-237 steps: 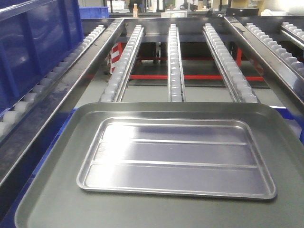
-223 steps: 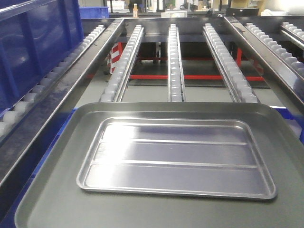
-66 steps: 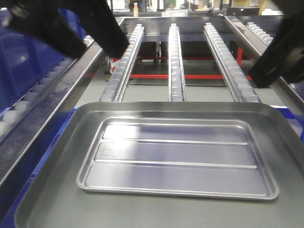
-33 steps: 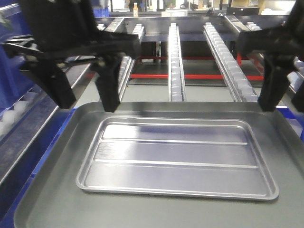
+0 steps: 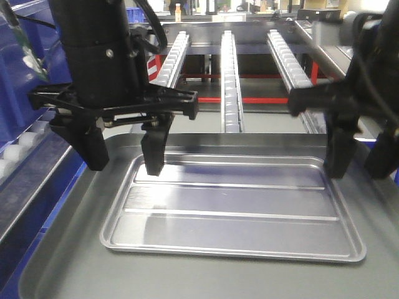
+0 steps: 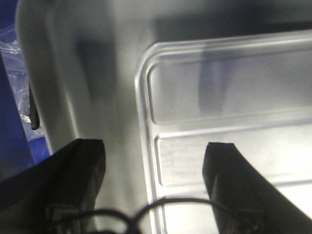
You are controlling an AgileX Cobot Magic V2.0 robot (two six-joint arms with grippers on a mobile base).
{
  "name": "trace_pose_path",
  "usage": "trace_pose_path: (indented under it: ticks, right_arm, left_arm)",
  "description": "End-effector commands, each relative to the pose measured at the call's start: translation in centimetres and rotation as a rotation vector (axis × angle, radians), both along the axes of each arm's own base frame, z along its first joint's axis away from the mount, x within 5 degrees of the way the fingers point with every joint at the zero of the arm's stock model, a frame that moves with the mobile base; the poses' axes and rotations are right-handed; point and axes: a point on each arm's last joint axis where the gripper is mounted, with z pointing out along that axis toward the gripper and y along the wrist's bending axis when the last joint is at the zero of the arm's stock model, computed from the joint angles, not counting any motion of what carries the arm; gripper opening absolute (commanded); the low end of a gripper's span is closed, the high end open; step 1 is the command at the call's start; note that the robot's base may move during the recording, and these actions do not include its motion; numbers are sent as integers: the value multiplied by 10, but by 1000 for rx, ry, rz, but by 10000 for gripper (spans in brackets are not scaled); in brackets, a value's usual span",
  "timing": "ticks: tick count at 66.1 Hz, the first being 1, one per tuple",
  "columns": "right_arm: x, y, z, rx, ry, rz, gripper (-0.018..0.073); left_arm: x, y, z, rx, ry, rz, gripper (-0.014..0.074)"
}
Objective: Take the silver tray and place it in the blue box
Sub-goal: 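Lower both grippers onto the near corners of the silver tray, then close both grippers on the tray rim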
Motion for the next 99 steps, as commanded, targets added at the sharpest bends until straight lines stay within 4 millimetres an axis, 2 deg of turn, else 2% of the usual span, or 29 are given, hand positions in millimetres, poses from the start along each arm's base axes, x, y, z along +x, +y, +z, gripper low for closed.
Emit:
trace_pose_path:
  ticks: [1, 14, 27, 45, 60, 69, 85, 99]
  right_arm:
    - [9, 2, 12, 24, -81, 7, 380]
    - [13, 4, 0, 13, -55, 9, 380]
    - [16, 6, -8, 5, -37, 10, 380]
    - [18, 7, -8, 10, -45, 11, 380]
    - [18, 7, -8, 10, -45, 12, 379]
    - [18, 6, -8, 9, -45, 12, 309]
    - [17, 6, -9, 5, -36, 11, 41]
    - [17, 5, -8, -7, -36, 16, 58]
  left_arm:
    - [4, -2, 18, -50, -65, 19, 339]
    - [7, -5, 5, -30, -43, 26, 335]
    - [9, -7, 4, -54, -54, 47, 335]
    - [12, -10, -10, -33, -30, 47, 335]
    - [12, -9, -11, -26, -24, 48, 330]
    - [11, -9, -11, -18, -19, 48, 246]
    - [12, -8, -11, -5, -31, 40, -116]
    - [13, -7, -11, 5, -41, 33, -97]
